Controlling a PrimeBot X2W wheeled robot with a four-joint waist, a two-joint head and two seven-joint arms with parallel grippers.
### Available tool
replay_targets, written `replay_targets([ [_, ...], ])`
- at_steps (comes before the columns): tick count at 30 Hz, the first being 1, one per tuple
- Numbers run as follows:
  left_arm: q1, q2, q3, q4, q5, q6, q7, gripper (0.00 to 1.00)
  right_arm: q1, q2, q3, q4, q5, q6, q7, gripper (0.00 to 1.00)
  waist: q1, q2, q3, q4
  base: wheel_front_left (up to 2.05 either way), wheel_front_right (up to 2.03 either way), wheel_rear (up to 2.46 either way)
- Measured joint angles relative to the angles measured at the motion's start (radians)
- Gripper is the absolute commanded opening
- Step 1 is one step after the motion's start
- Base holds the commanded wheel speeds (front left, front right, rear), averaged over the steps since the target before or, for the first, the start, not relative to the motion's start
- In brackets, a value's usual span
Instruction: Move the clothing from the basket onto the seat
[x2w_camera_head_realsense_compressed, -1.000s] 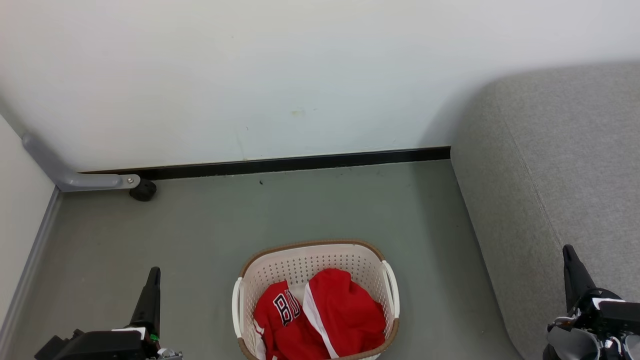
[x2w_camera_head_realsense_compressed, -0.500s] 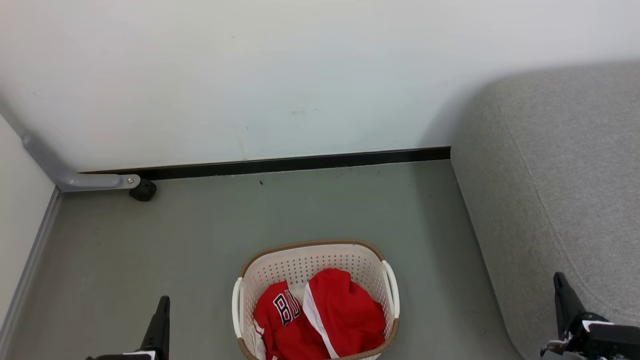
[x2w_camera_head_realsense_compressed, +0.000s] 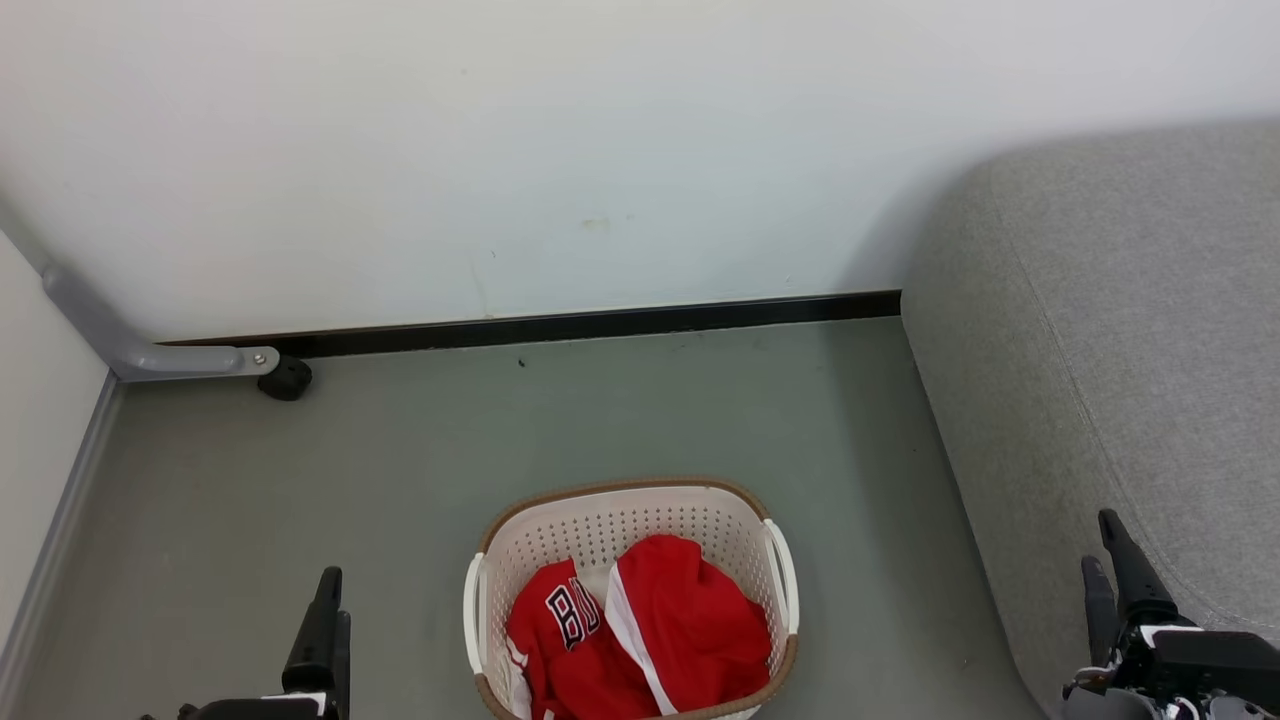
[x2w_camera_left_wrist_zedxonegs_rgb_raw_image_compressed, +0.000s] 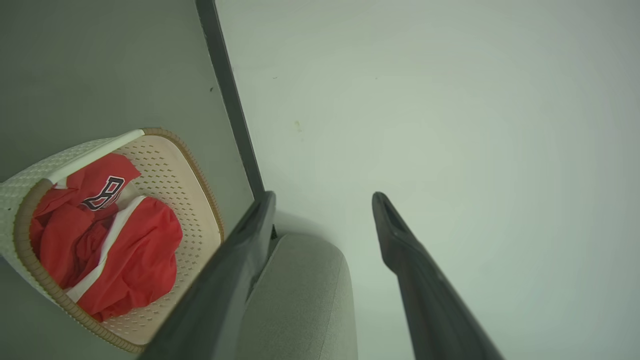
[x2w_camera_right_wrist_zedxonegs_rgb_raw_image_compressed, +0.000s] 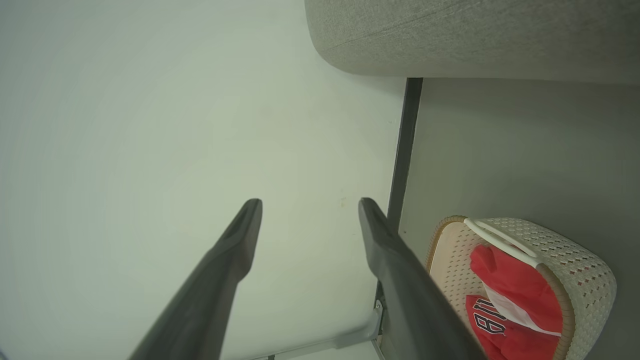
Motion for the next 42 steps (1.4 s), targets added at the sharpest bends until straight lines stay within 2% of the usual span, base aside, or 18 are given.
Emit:
replay_targets([
  [9,-0.032,0.011,-0.038,0.018,0.056,0.0,-0.033,1.0,-0.035,-0.021,0.047,0.008,-0.062,0.0,-0.019,1.0,0.0,0.0,0.002,0.0,0.0,0.0,0.0],
  [20,-0.062,0.041,-0.105,0.049,0.179,0.0,-0.074,1.0,-0.076,-0.062,0.135,0.025,-0.17,0.0,-0.063,1.0,0.0,0.0,0.002,0.0,0.0,0.0,0.0],
  [37,-0.112,0.068,-0.166,0.082,0.431,0.0,-0.135,1.0,-0.154,-0.137,0.319,0.084,-0.381,0.001,-0.133,1.0,0.0,0.0,0.003,0.002,0.0,0.0,0.0],
  [42,-0.119,0.085,-0.202,0.097,0.549,0.008,-0.152,1.0,-0.19,-0.157,0.385,0.124,-0.476,0.001,-0.16,1.0,0.0,0.0,0.003,0.002,0.0,0.0,0.0],
])
